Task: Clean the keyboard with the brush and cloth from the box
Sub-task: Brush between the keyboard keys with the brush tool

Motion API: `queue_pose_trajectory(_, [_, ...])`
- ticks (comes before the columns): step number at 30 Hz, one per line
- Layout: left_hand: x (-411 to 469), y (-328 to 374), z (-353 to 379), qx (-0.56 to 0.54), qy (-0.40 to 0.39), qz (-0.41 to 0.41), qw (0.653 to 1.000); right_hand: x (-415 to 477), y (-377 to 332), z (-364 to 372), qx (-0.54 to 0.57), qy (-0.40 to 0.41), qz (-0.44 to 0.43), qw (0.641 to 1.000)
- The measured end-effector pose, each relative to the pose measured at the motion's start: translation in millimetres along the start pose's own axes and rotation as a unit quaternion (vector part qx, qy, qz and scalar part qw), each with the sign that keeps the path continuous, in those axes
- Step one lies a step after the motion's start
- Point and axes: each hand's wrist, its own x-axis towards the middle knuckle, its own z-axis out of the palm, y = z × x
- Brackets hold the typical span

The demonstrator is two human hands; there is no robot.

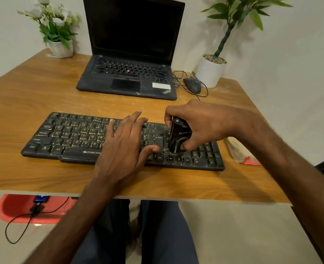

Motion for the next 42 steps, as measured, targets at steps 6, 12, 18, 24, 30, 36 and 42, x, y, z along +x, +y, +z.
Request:
queue_pose_trajectory(6, [0,0,1,-0.004,0.001,0.005,1.0,3,1,2,0.002,0.096,-0.007,0.995])
queue_pose_trajectory(12, [0,0,0,-0.003,0.001,0.004,1.0,15,13,12,-0.134,0.121,0.021,0.983])
queue_pose_trajectory(18, [1,-1,1,-0.002,-0.001,0.001,1.0,-1,3,17,-0.011,0.081,-0.017,0.997])
queue_pose_trajectory(24, [1,-1,1,-0.002,-0.001,0.002,1.0,9,14,14,-0.109,0.114,0.019,0.987])
queue_pose_trajectory(30, [1,-1,2,0.001,-0.001,-0.002,1.0,1,22,11,0.065,0.082,0.015,0.994])
queue_pose_trajectory(36, [1,-1,3,0.002,0.003,0.004,1.0,0,24,11,0.051,0.086,0.035,0.994])
queue_pose_trajectory(42, [2,-2,5,-0.003,0.009,0.0,1.0,0,42,8,0.034,0.141,0.069,0.987])
